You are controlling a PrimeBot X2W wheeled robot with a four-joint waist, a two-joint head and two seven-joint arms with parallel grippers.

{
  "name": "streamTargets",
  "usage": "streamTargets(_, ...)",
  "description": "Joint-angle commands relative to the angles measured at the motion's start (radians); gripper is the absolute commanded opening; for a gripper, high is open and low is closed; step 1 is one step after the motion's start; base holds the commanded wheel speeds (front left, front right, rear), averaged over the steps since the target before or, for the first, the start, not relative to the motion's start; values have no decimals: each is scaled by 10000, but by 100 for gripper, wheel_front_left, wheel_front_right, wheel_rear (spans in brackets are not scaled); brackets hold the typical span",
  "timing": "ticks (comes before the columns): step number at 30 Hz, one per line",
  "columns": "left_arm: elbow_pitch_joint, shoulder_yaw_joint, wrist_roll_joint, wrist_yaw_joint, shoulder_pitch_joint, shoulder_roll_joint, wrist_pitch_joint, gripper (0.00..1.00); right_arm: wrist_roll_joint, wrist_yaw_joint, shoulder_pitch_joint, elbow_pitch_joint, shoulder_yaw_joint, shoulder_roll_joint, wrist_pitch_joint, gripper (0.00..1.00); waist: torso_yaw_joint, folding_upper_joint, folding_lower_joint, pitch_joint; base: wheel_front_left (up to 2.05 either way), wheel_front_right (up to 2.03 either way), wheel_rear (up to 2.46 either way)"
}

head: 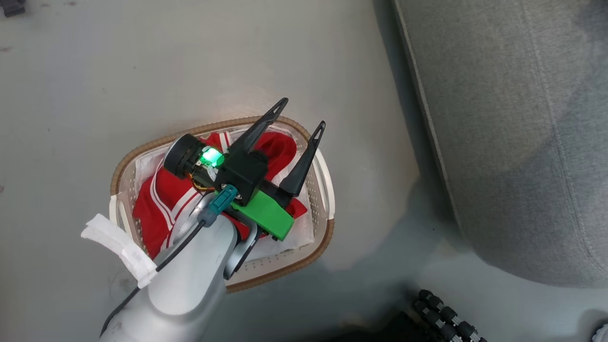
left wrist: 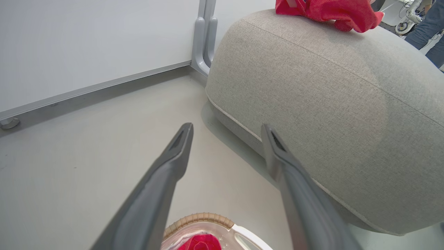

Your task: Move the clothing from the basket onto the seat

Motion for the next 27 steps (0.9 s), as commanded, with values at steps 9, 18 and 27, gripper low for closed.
streamTargets(9,-151,253,93,40,100,37,-2,100,-51,-14,1046,203,-637,820,-85,100,248,0,-2,352,0,0,0)
streamTargets(18,-193,642,-51,15,479,-194,-2,100,1371,-14,2747,-649,622,1380,-76,100,6,0,-2,-464,0,0,0)
streamTargets(27,-185,1260,-261,-46,1140,-469,-2,100,2483,-14,4385,-1791,2251,1285,-77,100,121,0,-2,-1822,0,0,0)
